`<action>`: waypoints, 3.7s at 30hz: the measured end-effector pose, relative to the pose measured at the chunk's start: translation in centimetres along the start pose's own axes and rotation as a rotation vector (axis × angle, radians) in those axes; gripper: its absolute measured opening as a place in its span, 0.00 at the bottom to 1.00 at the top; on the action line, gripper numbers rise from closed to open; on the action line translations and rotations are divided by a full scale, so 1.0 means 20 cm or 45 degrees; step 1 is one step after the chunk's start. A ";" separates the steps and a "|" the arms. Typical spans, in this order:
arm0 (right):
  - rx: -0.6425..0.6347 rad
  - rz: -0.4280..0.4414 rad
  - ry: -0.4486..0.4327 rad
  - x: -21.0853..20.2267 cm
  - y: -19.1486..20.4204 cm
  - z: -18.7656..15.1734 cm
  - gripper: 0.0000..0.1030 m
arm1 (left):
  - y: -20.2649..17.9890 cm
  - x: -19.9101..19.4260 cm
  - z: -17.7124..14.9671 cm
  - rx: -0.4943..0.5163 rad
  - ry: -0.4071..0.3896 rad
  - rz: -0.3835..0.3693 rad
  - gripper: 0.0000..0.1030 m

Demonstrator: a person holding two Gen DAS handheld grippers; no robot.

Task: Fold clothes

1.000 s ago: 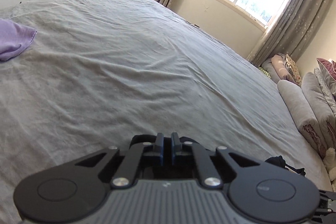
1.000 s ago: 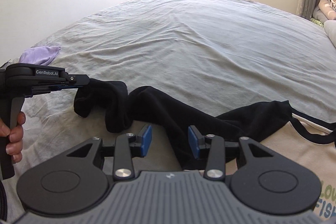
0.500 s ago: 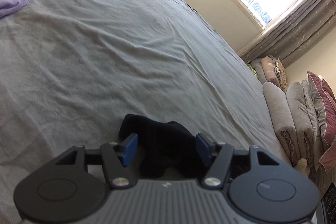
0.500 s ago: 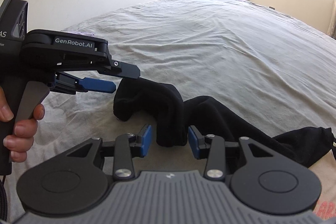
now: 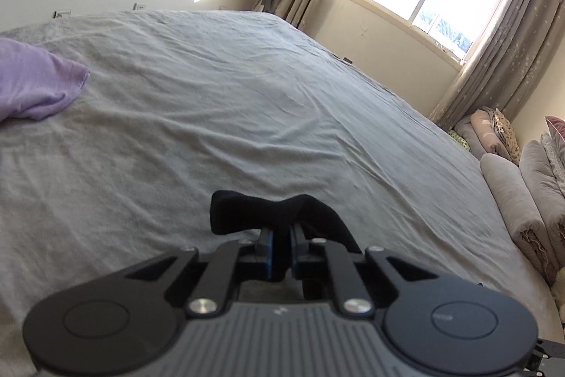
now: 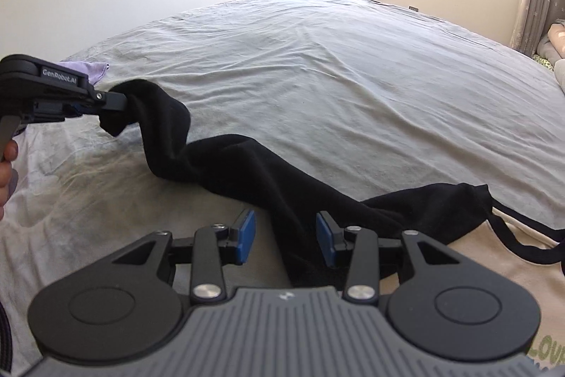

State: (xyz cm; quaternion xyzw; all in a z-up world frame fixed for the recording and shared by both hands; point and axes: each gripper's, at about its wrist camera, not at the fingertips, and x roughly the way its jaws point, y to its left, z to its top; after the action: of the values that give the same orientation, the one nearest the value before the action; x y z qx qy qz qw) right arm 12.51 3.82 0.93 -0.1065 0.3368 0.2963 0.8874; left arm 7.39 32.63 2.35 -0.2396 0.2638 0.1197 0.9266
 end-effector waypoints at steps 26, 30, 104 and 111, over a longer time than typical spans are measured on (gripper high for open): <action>0.029 0.193 -0.093 0.00 -0.09 0.05 0.04 | 0.10 -0.12 0.09 -0.045 -0.183 -0.073 0.09; -0.048 0.268 -0.001 0.02 -0.05 0.03 0.04 | 0.05 -0.12 0.07 0.133 -0.031 0.060 0.09; 0.538 0.030 -0.019 0.26 -0.45 0.26 0.22 | -0.03 0.15 -0.10 0.462 0.336 0.169 0.51; 0.061 0.279 -0.097 0.29 -0.16 0.31 0.39 | 0.09 0.14 -0.03 0.347 0.247 0.315 0.58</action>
State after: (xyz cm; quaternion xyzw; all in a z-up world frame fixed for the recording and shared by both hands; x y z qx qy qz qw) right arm 21.18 6.26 1.72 -0.0364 0.3193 0.3871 0.8642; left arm 8.74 34.18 -0.37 -0.0883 0.3930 0.1721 0.8990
